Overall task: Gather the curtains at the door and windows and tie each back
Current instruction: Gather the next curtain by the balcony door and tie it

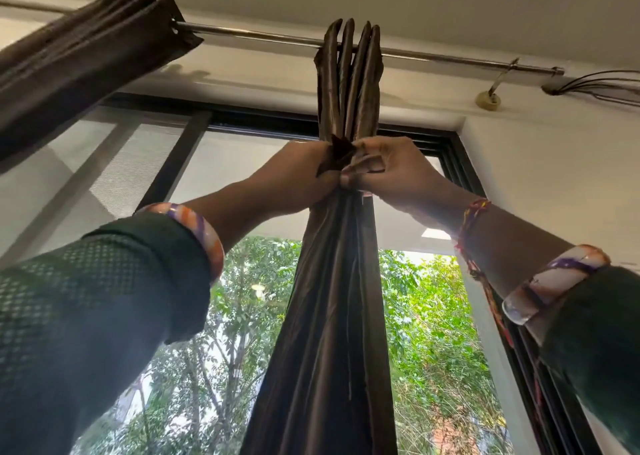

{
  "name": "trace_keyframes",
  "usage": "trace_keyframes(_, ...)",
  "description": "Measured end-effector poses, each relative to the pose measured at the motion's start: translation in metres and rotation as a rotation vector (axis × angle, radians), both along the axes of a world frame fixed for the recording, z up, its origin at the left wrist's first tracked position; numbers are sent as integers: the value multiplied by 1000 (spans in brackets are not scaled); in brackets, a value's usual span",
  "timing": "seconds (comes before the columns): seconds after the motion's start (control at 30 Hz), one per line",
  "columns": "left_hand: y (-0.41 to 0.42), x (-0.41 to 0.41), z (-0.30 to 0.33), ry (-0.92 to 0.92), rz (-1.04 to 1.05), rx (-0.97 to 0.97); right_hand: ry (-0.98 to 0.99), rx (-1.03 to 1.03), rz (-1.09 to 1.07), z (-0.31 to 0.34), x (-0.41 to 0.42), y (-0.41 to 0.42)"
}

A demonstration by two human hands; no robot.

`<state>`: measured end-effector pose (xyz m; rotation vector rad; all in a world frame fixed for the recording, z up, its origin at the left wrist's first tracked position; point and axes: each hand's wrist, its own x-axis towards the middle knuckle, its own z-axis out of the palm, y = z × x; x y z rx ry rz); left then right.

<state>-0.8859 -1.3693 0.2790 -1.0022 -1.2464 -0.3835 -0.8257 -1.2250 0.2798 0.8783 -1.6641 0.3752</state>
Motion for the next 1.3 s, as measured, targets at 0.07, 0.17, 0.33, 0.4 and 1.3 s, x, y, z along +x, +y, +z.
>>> trace_keyframes(0.07,2,-2,1,-83,-3,-36,-26,-28,-10,-4,1,-1)
trace_keyframes(0.17,7,-7,-2,-91,-26,-83,-24,-189,-62,-5,-7,-4)
trace_keyframes(0.33,21,-10,-17,98,71,19,-143,-474,-11,-6,-16,-12)
trace_keyframes(0.4,25,-17,-23,294,209,53,-260,-600,91,-10,-18,-11)
trace_keyframes(1.3,16,-6,-5,-935,-426,-67,-122,-374,-253,-36,-51,1)
